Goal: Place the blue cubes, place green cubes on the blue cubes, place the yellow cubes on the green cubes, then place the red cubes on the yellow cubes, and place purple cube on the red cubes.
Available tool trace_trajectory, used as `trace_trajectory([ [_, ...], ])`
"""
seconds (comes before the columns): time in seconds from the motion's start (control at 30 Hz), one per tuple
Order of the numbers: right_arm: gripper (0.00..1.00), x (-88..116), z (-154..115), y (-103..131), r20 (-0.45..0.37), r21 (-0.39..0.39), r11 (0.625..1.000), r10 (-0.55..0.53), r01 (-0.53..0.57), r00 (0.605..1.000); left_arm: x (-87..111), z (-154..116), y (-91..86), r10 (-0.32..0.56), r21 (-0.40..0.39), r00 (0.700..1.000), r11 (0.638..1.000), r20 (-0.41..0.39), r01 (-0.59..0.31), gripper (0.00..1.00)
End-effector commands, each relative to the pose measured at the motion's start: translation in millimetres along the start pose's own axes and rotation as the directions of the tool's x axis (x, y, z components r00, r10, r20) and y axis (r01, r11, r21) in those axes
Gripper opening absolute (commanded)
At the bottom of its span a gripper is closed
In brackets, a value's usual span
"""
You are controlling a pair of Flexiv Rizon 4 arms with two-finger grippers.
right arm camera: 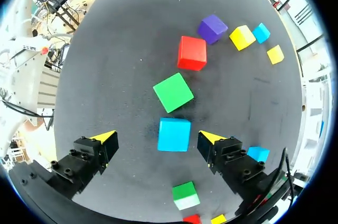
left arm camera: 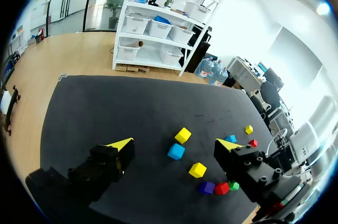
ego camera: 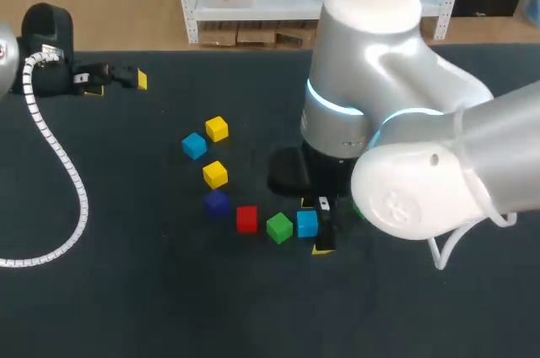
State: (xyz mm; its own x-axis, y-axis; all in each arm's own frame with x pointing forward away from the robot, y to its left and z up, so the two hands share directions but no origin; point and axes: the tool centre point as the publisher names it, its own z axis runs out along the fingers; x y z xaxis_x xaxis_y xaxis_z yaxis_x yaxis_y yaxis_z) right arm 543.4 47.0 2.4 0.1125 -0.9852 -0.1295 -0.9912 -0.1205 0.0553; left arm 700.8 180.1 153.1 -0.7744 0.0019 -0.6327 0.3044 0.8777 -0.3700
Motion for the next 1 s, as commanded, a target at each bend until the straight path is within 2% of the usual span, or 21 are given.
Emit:
trace_trajectory([
  [0.03, 0.82, -6, 9, -10, -0.011, -0.008, 1.000, 0.001, -0.001, 1.000, 1.7, -1, 3.5, 0.003, 0.016, 1.000, 1.000, 0.007, -0.003, 1.00],
  [0.13, 0.46, -6, 10, -13, -0.019, 0.005, 1.000, 0.003, -0.003, 1.000, 1.7, -1, 3.5, 0.003, 0.016, 1.000, 1.000, 0.007, -0.003, 1.00],
  [0.23, 0.02, -7, 9, -16, -0.018, 0.020, 1.000, 0.007, -0.006, 1.000, 1.7, -1, 3.5, 0.003, 0.016, 1.000, 1.000, 0.007, -0.003, 1.00],
  [0.43, 0.00, -8, 5, -24, -0.028, 0.040, 0.999, 0.008, -0.007, 1.000, 1.7, -1, 3.5, 0.003, 0.016, 1.000, 1.000, 0.007, -0.003, 1.00],
  [0.73, 0.00, -4, -1, -73, -0.034, 0.020, 0.996, 0.086, -0.085, 0.996, 1.7, -1, 3.5, 0.003, 0.016, 1.000, 1.000, 0.007, -0.003, 1.00],
  [1.0, 0.00, -2, 2, -99, -0.054, 0.049, 0.994, 0.100, -0.097, 0.994, 1.7, -1, 3.5, 0.003, 0.016, 1.000, 1.000, 0.007, -0.003, 1.00],
])
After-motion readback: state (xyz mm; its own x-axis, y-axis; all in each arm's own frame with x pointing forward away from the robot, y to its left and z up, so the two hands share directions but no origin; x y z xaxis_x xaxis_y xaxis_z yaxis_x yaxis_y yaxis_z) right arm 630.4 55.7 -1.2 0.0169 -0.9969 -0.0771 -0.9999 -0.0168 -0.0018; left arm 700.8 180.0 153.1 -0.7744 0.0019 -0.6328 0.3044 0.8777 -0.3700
